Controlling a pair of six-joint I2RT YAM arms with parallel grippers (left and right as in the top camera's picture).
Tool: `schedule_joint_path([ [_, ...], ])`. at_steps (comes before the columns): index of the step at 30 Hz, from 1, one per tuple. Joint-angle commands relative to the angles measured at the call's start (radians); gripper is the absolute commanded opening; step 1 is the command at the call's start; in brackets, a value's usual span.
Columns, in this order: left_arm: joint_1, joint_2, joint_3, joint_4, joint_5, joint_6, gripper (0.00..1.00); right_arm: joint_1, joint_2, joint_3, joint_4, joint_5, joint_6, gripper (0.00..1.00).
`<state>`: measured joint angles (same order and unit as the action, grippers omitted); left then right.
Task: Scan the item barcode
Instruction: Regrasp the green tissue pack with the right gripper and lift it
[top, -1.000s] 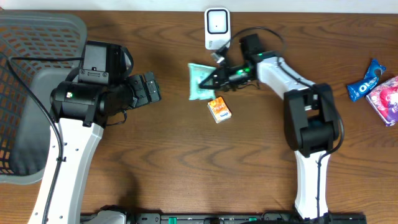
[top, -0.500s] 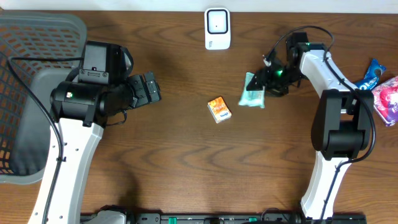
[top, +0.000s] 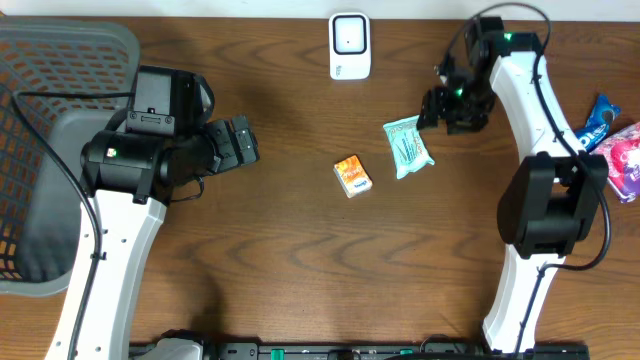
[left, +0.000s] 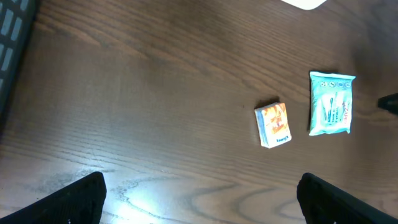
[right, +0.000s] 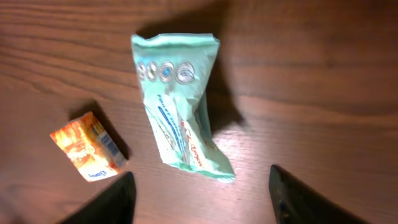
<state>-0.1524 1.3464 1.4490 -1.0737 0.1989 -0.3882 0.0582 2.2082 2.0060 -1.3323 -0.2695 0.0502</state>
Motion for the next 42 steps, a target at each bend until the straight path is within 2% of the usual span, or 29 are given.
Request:
schedule_joint_path([
  [1,0.003,0.0,0.007,-0.003,-0.01,0.013,0.98,0.057,-0.021,0.068,-0.027,0.086,0.003,0.33],
  [2,0.003,0.0,0.007,-0.003,-0.009,0.013,0.98,0.078,-0.021,0.068,-0.034,0.09,-0.002,0.19],
  [4,0.003,0.0,0.007,-0.003,-0.01,0.013,0.98,0.108,-0.019,0.064,-0.041,0.114,-0.003,0.09],
  [9,0.003,0.0,0.007,-0.003,-0.01,0.013,0.98,0.192,-0.015,0.056,-0.041,0.254,0.005,0.11],
  [14,0.003,0.0,0.007,-0.003,-0.01,0.013,0.98,0.243,-0.014,0.002,-0.027,0.442,0.084,0.12],
  [28,0.003,0.0,0.007,-0.003,-0.009,0.013,0.98,0.183,-0.014,-0.336,0.292,0.457,0.154,0.01],
  [32,0.003,0.0,0.007,-0.003,-0.01,0.013,0.98,0.163,-0.021,-0.327,0.265,0.505,0.2,0.03],
  [38,0.003,0.0,0.007,-0.003,-0.01,0.013,0.98,0.179,-0.051,-0.209,0.148,0.491,0.2,0.11],
  [41,0.003,0.0,0.007,-0.003,-0.009,0.013,0.98,0.204,-0.064,-0.138,0.105,0.452,0.195,0.17],
  [42,0.003,0.0,0.007,-0.003,-0.01,0.013,0.98,0.212,-0.063,-0.125,0.098,0.446,0.195,0.22],
])
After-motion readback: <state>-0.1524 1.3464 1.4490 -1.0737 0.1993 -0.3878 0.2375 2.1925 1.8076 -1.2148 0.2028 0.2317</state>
